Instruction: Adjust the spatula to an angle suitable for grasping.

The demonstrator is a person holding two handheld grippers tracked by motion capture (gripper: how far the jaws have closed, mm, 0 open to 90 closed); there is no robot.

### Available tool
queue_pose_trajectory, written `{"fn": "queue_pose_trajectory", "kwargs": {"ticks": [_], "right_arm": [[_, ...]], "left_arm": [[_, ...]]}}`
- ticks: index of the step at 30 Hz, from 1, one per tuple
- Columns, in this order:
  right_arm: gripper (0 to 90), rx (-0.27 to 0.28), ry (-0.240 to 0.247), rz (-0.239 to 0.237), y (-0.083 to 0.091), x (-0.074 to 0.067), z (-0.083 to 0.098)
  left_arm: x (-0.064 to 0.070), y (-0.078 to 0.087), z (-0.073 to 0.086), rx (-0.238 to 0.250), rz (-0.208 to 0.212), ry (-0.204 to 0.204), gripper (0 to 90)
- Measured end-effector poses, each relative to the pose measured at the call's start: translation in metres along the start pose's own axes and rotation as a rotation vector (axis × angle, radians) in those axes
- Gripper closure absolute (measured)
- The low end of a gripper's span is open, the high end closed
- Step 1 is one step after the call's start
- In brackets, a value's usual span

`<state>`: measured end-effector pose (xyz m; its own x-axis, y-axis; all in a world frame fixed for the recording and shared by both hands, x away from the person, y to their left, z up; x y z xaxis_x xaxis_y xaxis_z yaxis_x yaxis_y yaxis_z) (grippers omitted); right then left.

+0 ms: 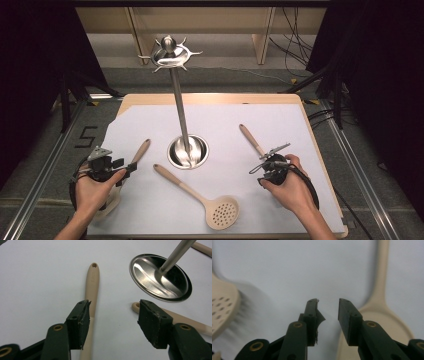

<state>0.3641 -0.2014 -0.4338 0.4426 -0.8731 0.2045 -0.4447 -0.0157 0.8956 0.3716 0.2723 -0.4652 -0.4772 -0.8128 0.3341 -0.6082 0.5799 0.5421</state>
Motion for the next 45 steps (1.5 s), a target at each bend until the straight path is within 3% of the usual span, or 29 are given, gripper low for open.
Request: {"fn": "queue_pose_trajectory", "kwargs": {"ticks": [2, 7, 8, 9, 12, 16, 17, 18, 19, 20, 22, 27, 31, 32, 35, 37, 44, 45], "right_arm": [[70.7, -0.03, -0.023, 0.015, -0.005, 0.006, -0.003], [70.5, -0.056, -0.023, 0.063, -0.013, 0.024, -0.008], [70.1, -0.058, -0.015, 0.063, -0.014, 0.028, -0.008], [69.7, -0.094, -0.05, 0.061, -0.014, 0.03, -0.009], [68.2, -0.126, -0.058, 0.076, -0.016, 0.039, -0.012], [66.4, -0.174, -0.062, 0.073, -0.02, 0.048, -0.018], [63.7, -0.184, -0.041, 0.072, -0.025, 0.053, -0.021], [62.9, -0.21, -0.052, 0.079, -0.025, 0.053, -0.023], [62.8, -0.219, -0.021, 0.082, -0.026, 0.054, -0.024], [62.9, -0.215, -0.009, 0.078, -0.027, 0.055, -0.027], [63.2, -0.209, -0.034, 0.076, -0.03, 0.053, -0.033], [62.9, -0.225, 0.006, 0.056, -0.047, 0.056, -0.047], [60.5, -0.234, -0.027, 0.083, -0.057, 0.054, -0.05], [60.0, -0.225, -0.008, 0.079, -0.062, 0.055, -0.05], [59.7, -0.242, -0.018, 0.076, -0.072, 0.054, -0.051], [59.7, -0.238, 0.0, 0.077, -0.077, 0.055, -0.052], [68.5, -0.288, 0.019, 0.055, -0.082, 0.056, -0.062], [70.8, -0.306, -0.006, 0.045, -0.081, 0.054, -0.064]], "left_arm": [[0.002, -0.002, -0.001, 0.007, 0.006, 0.004, 42.6], [0.007, -0.005, -0.004, 0.012, 0.023, -0.003, 44.3], [0.008, -0.007, -0.005, 0.005, 0.038, -0.011, 44.8], [0.009, -0.007, -0.005, 0.0, 0.044, -0.018, 45.4], [0.01, -0.008, -0.001, 0.003, 0.064, -0.024, 46.5], [0.009, -0.003, 0.0, 0.018, 0.063, -0.017, 46.6], [0.01, -0.001, 0.0, 0.02, 0.054, -0.017, 46.5], [0.01, -0.001, 0.0, 0.018, 0.054, -0.018, 46.5], [0.01, -0.001, 0.0, 0.018, 0.055, -0.017, 46.5], [0.01, -0.001, 0.0, 0.018, 0.055, -0.017, 46.6], [0.011, -0.002, -0.001, 0.016, 0.062, -0.019, 46.9], [0.014, -0.003, -0.001, 0.018, 0.072, -0.018, 47.1], [0.013, -0.002, -0.001, 0.027, 0.059, -0.009, 47.1], [0.012, -0.002, -0.001, 0.026, 0.055, -0.011, 47.1], [0.012, -0.001, -0.001, 0.03, 0.062, -0.011, 47.3], [0.011, 0.0, 0.0, 0.034, 0.062, -0.007, 47.3], [0.012, 0.001, 0.001, 0.032, 0.059, -0.013, 47.2], [0.011, 0.001, 0.001, 0.026, 0.063, -0.016, 47.3]]}}
Point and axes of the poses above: each handheld gripper's, and its own axes: y roughly backward along the jaws, z roughly out of its underside, x roughly to its right, the point moved 2 cm from there along -y, roughly forward along the jaws, and after that the axes turned 14 degrees about z, right-handed, at the moved point
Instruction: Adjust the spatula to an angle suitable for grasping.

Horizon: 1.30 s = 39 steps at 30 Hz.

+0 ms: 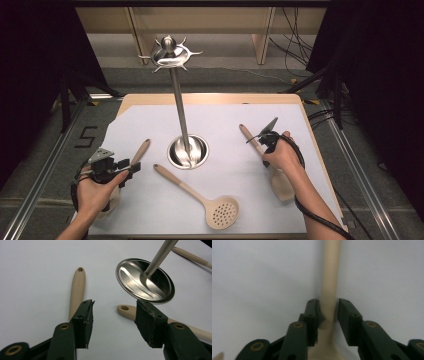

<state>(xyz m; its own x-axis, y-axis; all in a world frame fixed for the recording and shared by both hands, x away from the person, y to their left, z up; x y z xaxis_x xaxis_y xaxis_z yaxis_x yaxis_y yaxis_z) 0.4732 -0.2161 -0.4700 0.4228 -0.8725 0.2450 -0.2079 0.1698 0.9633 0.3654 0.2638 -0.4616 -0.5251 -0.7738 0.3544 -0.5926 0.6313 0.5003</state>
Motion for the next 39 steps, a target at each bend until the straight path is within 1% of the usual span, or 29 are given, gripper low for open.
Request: {"fn": "queue_pose_trajectory", "kwargs": {"ticks": [1, 2, 4, 5, 6, 7, 9, 11, 12, 14, 15, 16, 17, 18, 21, 23, 24, 25, 26, 27, 28, 30, 31, 32, 33, 34, 35, 36, 39], "right_arm": [[72.2, -0.003, -0.011, 0.002, 0.0, -0.002, -0.001], [75.1, -0.007, -0.002, 0.009, 0.0, -0.003, -0.002], [76.4, -0.017, 0.001, 0.007, 0.0, -0.003, -0.002], [78.5, -0.023, -0.011, 0.013, 0.0, -0.004, -0.004], [78.7, -0.016, -0.002, 0.012, -0.001, -0.003, -0.004], [78.9, -0.024, -0.028, 0.017, 0.0, -0.005, -0.004], [79.0, -0.025, -0.022, 0.015, 0.0, -0.005, -0.004], [79.1, -0.013, 0.013, 0.019, -0.001, -0.004, -0.004], [79.1, -0.016, -0.024, 0.028, 0.001, -0.007, -0.002], [79.2, -0.006, -0.027, 0.032, 0.001, -0.006, -0.001], [79.3, -0.004, -0.058, 0.011, 0.002, -0.006, 0.002], [79.3, -0.004, -0.058, 0.011, 0.002, -0.006, 0.002], [79.3, 0.023, -0.072, -0.013, 0.002, -0.006, 0.005], [79.3, 0.026, -0.064, -0.021, 0.003, -0.005, 0.007], [79.3, 0.079, -0.081, -0.054, 0.008, -0.006, 0.012], [79.3, 0.093, -0.066, -0.045, 0.009, -0.005, 0.014], [79.3, 0.117, -0.046, -0.05, 0.01, -0.004, 0.015], [79.3, 0.12, -0.086, -0.04, 0.014, -0.009, 0.017], [79.2, 0.154, -0.095, -0.034, 0.018, -0.01, 0.021], [79.2, 0.154, -0.095, -0.034, 0.018, -0.01, 0.021], [79.2, 0.19, -0.125, -0.037, 0.023, -0.013, 0.025], [79.2, 0.205, -0.125, -0.044, 0.026, -0.013, 0.027], [79.2, 0.232, -0.14, -0.04, 0.029, -0.014, 0.029], [79.2, 0.33, -0.125, -0.042, 0.035, -0.015, 0.033], [79.2, 0.33, -0.125, -0.042, 0.035, -0.015, 0.033], [79.2, 0.394, -0.111, -0.056, 0.041, -0.016, 0.039], [79.2, 0.394, -0.111, -0.056, 0.041, -0.016, 0.039], [79.2, 0.437, -0.121, -0.059, 0.046, -0.019, 0.044], [79.2, 0.493, -0.138, -0.068, 0.051, -0.023, 0.053]], "left_arm": [[0.001, 0.0, 0.0, 0.006, 0.007, 0.004, 47.3], [0.001, -0.001, 0.0, 0.004, 0.011, 0.002, 47.3], [0.001, -0.001, 0.0, 0.004, 0.011, 0.002, 47.3], [0.002, -0.001, 0.0, 0.003, 0.007, 0.0, 47.4], [0.003, 0.001, -0.001, 0.005, 0.001, -0.006, 47.4], [0.003, 0.001, -0.001, 0.013, 0.008, -0.005, 47.5], [0.003, 0.002, -0.001, 0.02, 0.003, 0.002, 47.6], [0.002, 0.001, -0.001, 0.019, 0.005, -0.005, 47.7], [0.003, 0.001, -0.001, 0.018, 0.004, -0.003, 47.8], [0.003, 0.0, -0.001, 0.02, 0.014, -0.01, 47.9], [0.004, 0.0, -0.001, 0.017, 0.015, -0.014, 47.9], [0.004, 0.0, -0.001, 0.017, 0.015, -0.014, 47.9], [0.006, 0.001, -0.002, 0.023, 0.012, -0.018, 47.9], [0.006, 0.001, -0.002, 0.025, 0.01, -0.019, 47.9], [0.007, 0.0, -0.002, 0.025, 0.008, -0.017, 47.9], [0.006, -0.001, -0.002, 0.028, 0.017, -0.023, 47.9], [0.006, -0.001, -0.002, 0.025, 0.02, -0.026, 47.9], [0.007, 0.0, -0.002, 0.031, 0.019, -0.025, 47.9], [0.008, 0.0, -0.003, 0.032, 0.014, -0.028, 47.9], [0.008, 0.0, -0.003, 0.034, 0.016, -0.03, 47.9], [0.009, 0.001, -0.003, 0.042, 0.016, -0.034, 47.9], [0.009, 0.002, -0.004, 0.045, 0.019, -0.036, 47.9], [0.009, 0.002, -0.004, 0.05, 0.023, -0.036, 47.9], [0.01, 0.002, -0.004, 0.054, 0.02, -0.042, 47.9], [0.01, 0.002, -0.004, 0.056, 0.023, -0.047, 47.9], [0.01, 0.002, -0.005, 0.063, 0.035, -0.047, 47.9], [0.01, 0.002, -0.005, 0.063, 0.035, -0.047, 47.9], [0.011, 0.002, -0.005, 0.067, 0.04, -0.044, 47.9], [0.011, 0.001, -0.007, 0.078, 0.044, -0.061, 47.9]]}}
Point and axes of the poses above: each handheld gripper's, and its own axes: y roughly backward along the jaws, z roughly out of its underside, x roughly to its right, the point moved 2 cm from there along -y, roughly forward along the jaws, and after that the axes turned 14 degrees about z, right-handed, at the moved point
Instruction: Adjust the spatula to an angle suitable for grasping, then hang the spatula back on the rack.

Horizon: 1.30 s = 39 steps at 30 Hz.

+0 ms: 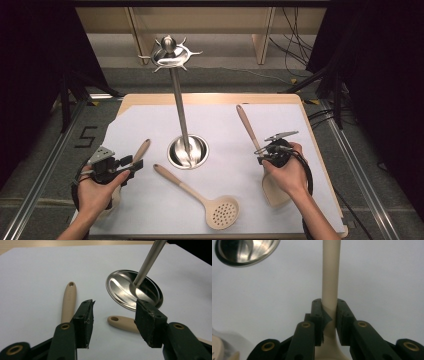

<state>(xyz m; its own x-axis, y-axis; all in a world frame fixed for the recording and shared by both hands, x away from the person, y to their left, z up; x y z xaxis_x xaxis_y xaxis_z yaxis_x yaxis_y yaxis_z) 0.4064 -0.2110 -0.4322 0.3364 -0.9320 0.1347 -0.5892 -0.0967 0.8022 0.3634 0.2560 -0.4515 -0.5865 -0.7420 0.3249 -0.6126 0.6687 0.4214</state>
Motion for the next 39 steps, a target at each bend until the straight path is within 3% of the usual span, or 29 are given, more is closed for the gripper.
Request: {"fn": "queue_pose_trajectory", "kwargs": {"ticks": [2, 3, 4, 5, 7, 11, 12, 15, 16, 20, 21, 24, 27, 30, 31, 34, 37, 39], "right_arm": [[79.2, 0.023, 0.005, -0.008, 0.002, 0.0, 0.002], [79.2, 0.026, -0.007, -0.013, 0.006, -0.001, 0.003], [79.2, 0.062, -0.042, -0.027, 0.01, -0.004, 0.006], [79.2, 0.052, -0.011, -0.019, 0.013, -0.001, 0.006], [79.2, 0.071, -0.001, -0.016, 0.014, 0.0, 0.007], [79.2, 0.107, -0.027, 0.004, 0.022, 0.004, 0.007], [79.2, 0.102, -0.056, 0.0, 0.025, 0.003, 0.008], [79.2, 0.114, -0.057, 0.011, 0.03, 0.004, 0.009], [79.2, 0.12, -0.067, -0.012, 0.032, 0.003, 0.009], [79.2, 0.158, -0.059, -0.02, 0.036, -0.002, 0.008], [79.2, 0.201, -0.036, -0.03, 0.037, -0.004, 0.006], [79.2, 0.212, -0.05, -0.025, 0.042, -0.009, 0.004], [79.2, 0.257, -0.054, -0.036, 0.046, -0.015, 0.001], [79.2, 0.297, -0.056, -0.052, 0.053, -0.025, 0.0], [79.2, 0.317, -0.045, -0.061, 0.055, -0.031, 0.0], [79.2, 0.319, -0.064, -0.076, 0.06, -0.04, -0.001], [79.2, 0.352, -0.029, -0.073, 0.064, -0.049, -0.003], [79.2, 0.346, -0.045, -0.09, 0.066, -0.053, -0.003]], "left_arm": [[0.0, 0.0, -0.001, 0.006, 0.001, -0.006, 47.9], [-0.001, 0.0, -0.001, 0.015, 0.008, -0.004, 47.9], [0.0, 0.001, -0.001, 0.021, 0.007, -0.006, 47.9], [0.0, 0.001, -0.001, 0.021, 0.007, -0.006, 47.9], [0.0, 0.002, -0.001, 0.023, 0.016, -0.012, 47.9], [0.0, 0.003, -0.004, 0.039, 0.02, -0.025, 48.3], [0.001, 0.002, -0.004, 0.038, 0.014, -0.032, 49.1], [0.003, 0.001, -0.004, 0.029, 0.018, -0.039, 49.3], [0.004, 0.0, -0.004, 0.032, 0.015, -0.036, 49.3], [0.006, 0.001, -0.008, 0.051, 0.023, -0.053, 48.8], [0.006, 0.001, -0.009, 0.064, 0.033, -0.057, 48.4], [0.005, 0.0, -0.011, 0.083, 0.048, -0.055, 48.1], [0.007, -0.001, -0.016, 0.094, 0.06, -0.051, 47.0], [0.017, -0.002, -0.027, 0.108, 0.089, -0.081, 46.7], [0.027, -0.003, -0.037, 0.13, 0.117, -0.096, 46.7], [0.037, -0.003, -0.048, 0.144, 0.141, -0.124, 46.8], [0.048, -0.004, -0.06, 0.155, 0.165, -0.138, 46.8], [0.055, -0.006, -0.069, 0.167, 0.186, -0.142, 46.7]]}}
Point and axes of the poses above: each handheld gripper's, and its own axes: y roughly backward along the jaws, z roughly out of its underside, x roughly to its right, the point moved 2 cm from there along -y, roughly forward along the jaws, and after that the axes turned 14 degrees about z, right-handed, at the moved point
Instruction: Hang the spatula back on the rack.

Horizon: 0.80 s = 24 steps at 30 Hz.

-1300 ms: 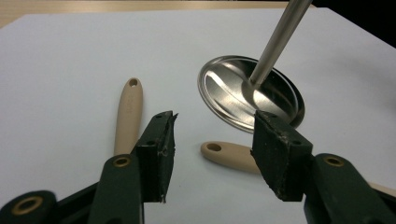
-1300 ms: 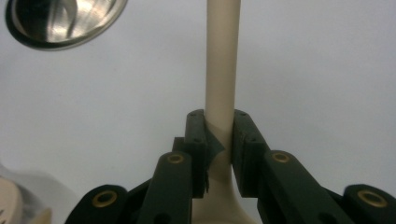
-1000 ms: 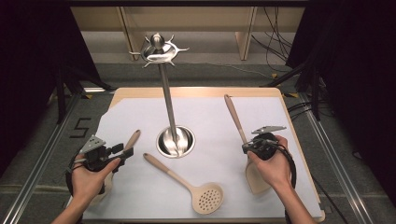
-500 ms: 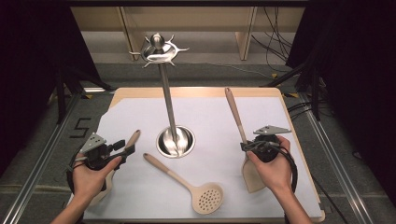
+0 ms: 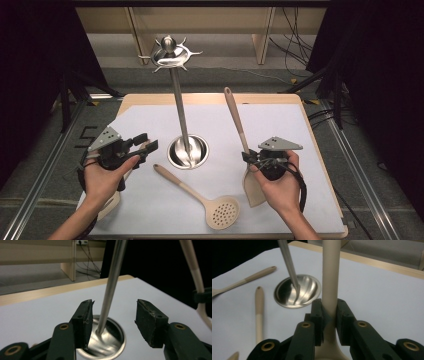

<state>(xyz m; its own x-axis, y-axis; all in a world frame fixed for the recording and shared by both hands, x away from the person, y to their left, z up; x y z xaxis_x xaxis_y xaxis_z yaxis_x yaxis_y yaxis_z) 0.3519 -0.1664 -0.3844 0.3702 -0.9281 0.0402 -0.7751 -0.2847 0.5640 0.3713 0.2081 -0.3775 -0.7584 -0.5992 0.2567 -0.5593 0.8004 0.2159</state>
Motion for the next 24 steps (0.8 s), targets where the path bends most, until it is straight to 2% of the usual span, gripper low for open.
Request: {"fn": "queue_pose_trajectory", "kwargs": {"ticks": [1, 2, 3, 4, 5, 9, 10, 11, 15, 17, 19, 20, 21, 24], "right_arm": [[79.2, 0.018, 0.032, -0.006, 0.0, -0.001, -0.001], [79.2, 0.017, 0.029, -0.015, 0.002, -0.006, -0.001], [79.2, 0.044, 0.061, -0.017, 0.002, -0.008, -0.002], [79.2, 0.048, 0.049, -0.025, 0.002, -0.013, -0.002], [79.2, 0.052, 0.08, -0.032, 0.002, -0.014, -0.003], [79.2, 0.062, 0.079, -0.058, 0.0, -0.028, -0.006], [79.2, 0.065, 0.086, -0.066, 0.0, -0.031, -0.007], [79.2, 0.078, 0.119, -0.076, 0.0, -0.034, -0.009], [79.2, 0.082, 0.119, -0.077, 0.0, -0.04, -0.01], [79.2, 0.077, 0.101, -0.091, 0.001, -0.046, -0.01], [79.2, 0.087, 0.101, -0.099, 0.002, -0.05, -0.009], [79.2, 0.087, 0.101, -0.099, 0.002, -0.05, -0.009], [79.2, 0.082, 0.119, -0.094, 0.003, -0.049, -0.01], [79.2, 0.086, 0.128, -0.109, 0.003, -0.058, -0.01]], "left_arm": [[0.004, -0.004, -0.005, 0.005, 0.018, -0.007, 46.7], [0.008, -0.007, -0.009, 0.007, 0.034, -0.01, 46.6], [0.012, -0.01, -0.012, 0.016, 0.055, -0.006, 46.6], [0.014, -0.013, -0.015, 0.02, 0.075, 0.0, 46.6], [0.018, -0.018, -0.018, 0.019, 0.099, 0.005, 46.4], [0.028, -0.033, -0.03, 0.013, 0.136, -0.015, 46.0], [0.031, -0.037, -0.033, 0.014, 0.144, -0.02, 46.1], [0.033, -0.039, -0.036, 0.015, 0.149, -0.025, 46.1], [0.042, -0.052, -0.044, 0.02, 0.16, -0.029, 45.9], [0.046, -0.056, -0.047, 0.022, 0.165, -0.038, 45.9], [0.053, -0.063, -0.05, 0.034, 0.191, -0.033, 45.7], [0.053, -0.063, -0.05, 0.034, 0.191, -0.033, 45.7], [0.055, -0.065, -0.051, 0.025, 0.205, -0.046, 45.7], [0.059, -0.073, -0.05, 0.022, 0.234, -0.01, 45.4]]}}
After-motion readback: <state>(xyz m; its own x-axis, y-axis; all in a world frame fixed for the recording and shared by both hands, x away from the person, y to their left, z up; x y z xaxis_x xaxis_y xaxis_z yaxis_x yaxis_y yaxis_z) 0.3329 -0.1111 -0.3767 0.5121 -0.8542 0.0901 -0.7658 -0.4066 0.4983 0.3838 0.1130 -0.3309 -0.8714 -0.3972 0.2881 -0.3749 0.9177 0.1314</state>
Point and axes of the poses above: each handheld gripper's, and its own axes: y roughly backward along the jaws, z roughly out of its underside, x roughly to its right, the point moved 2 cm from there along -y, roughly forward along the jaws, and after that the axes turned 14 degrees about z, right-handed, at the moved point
